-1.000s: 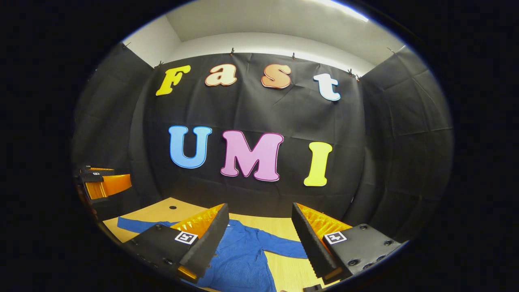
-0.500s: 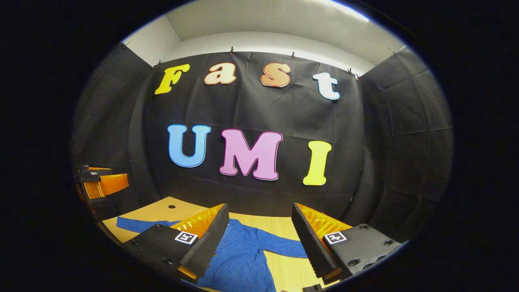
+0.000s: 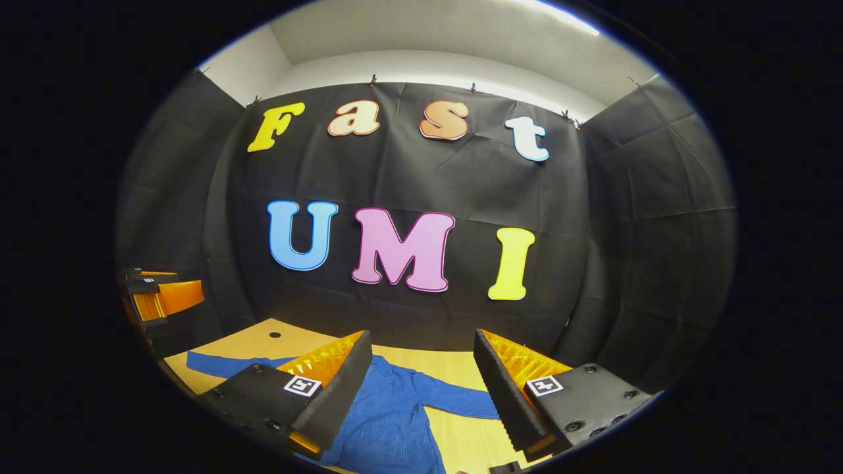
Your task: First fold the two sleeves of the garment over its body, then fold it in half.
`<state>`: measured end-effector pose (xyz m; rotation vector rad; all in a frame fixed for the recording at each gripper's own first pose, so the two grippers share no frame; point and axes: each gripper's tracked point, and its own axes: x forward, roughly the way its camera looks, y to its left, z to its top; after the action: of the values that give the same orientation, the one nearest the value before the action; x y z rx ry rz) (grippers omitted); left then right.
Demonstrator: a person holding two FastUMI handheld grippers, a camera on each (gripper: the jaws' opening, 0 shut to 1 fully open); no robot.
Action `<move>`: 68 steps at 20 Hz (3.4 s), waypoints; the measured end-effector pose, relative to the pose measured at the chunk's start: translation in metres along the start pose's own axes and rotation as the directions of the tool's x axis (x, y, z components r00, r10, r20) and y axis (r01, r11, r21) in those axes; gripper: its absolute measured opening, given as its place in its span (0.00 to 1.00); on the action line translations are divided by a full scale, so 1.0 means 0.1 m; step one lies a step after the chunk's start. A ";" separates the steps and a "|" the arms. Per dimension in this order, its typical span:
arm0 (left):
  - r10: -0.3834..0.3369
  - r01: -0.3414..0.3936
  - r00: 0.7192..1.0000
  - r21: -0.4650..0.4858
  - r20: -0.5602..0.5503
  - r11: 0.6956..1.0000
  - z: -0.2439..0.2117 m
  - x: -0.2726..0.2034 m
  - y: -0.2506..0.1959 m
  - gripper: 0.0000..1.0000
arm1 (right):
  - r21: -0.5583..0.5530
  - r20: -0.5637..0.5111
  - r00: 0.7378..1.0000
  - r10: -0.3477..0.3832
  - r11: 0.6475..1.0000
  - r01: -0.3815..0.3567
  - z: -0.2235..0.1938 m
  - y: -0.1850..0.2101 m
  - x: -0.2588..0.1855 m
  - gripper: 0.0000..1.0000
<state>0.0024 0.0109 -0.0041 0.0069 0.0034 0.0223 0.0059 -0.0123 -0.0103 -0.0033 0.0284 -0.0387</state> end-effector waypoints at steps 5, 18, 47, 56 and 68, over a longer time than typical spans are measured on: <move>0.000 0.000 1.000 -0.006 -0.005 1.000 -0.04 0.00 0.06 0.80 | -0.004 -0.013 0.999 -0.036 0.999 0.036 -0.04 -0.11 0.06 0.96; -0.004 0.003 1.000 -0.014 -0.015 1.000 -0.06 0.27 0.02 0.79 | 0.030 -0.065 0.994 -0.087 0.996 0.089 -0.20 -0.41 0.30 0.96; -0.022 0.040 0.967 0.067 -0.255 0.997 -0.73 1.63 -1.53 0.80 | 0.066 -0.803 0.513 -0.303 0.811 0.582 -4.62 -3.38 1.15 0.80; -0.089 0.105 0.970 0.056 -0.228 0.993 -0.68 1.60 -1.68 0.80 | 0.101 -0.790 0.551 -0.268 0.830 0.549 -4.47 -3.21 1.18 0.00; -0.128 0.125 0.986 -0.029 -0.110 0.992 -0.37 1.25 -0.59 0.80 | -0.033 -0.543 0.761 -0.356 0.914 0.404 -2.66 -2.36 1.24 0.01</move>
<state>0.1285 -0.0448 -0.0415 -0.0167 0.1154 -0.1042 0.1135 -0.2539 -0.2792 0.0896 0.5989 -0.4541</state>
